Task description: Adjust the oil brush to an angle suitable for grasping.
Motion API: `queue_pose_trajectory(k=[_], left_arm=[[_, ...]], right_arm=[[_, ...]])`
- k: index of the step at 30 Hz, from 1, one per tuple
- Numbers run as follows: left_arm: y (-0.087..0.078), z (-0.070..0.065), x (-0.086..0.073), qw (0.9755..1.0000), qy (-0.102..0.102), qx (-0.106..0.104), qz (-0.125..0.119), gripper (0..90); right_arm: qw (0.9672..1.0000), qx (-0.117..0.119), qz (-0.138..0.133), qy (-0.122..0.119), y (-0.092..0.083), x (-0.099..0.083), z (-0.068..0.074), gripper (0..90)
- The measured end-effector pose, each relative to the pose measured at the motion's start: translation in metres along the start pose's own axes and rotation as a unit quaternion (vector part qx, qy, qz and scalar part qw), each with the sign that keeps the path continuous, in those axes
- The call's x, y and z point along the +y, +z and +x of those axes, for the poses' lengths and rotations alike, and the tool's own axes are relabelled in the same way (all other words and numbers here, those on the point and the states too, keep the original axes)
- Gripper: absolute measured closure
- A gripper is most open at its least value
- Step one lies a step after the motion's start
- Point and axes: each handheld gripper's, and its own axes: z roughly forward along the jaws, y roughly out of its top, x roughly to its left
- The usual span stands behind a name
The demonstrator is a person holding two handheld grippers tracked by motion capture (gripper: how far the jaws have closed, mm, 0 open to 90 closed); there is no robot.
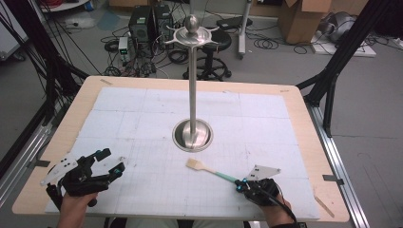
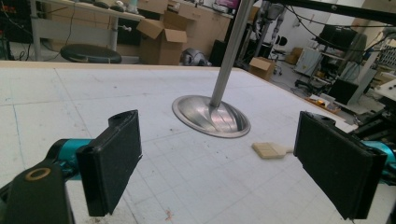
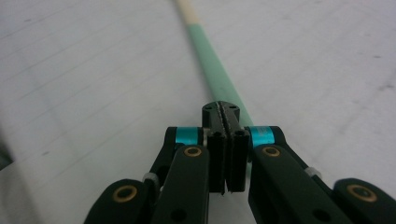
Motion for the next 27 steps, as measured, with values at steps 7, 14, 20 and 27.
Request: queue_pose_trajectory(k=[7, 14, 20, 27], left_arm=[[-0.001, 0.002, 0.000, 1.0000, -0.005, 0.004, -0.001, 15.4], [-0.002, 0.004, 0.000, 1.0000, -0.005, 0.004, 0.001, 15.5], [-0.002, 0.003, 0.000, 1.0000, -0.006, 0.003, 0.000, 15.7], [-0.003, 0.005, 0.000, 1.0000, -0.008, 0.005, -0.001, 15.7]], right_arm=[[0.9977, -0.054, 0.000, 0.040, 0.008, 0.008, -0.024, 89.1], [0.9922, -0.101, 0.001, 0.074, 0.018, 0.018, -0.045, 89.1], [0.9896, -0.114, -0.002, 0.088, 0.022, 0.022, -0.050, 89.1], [0.9749, -0.160, -0.042, 0.149, 0.004, 0.010, -0.070, 89.2]])
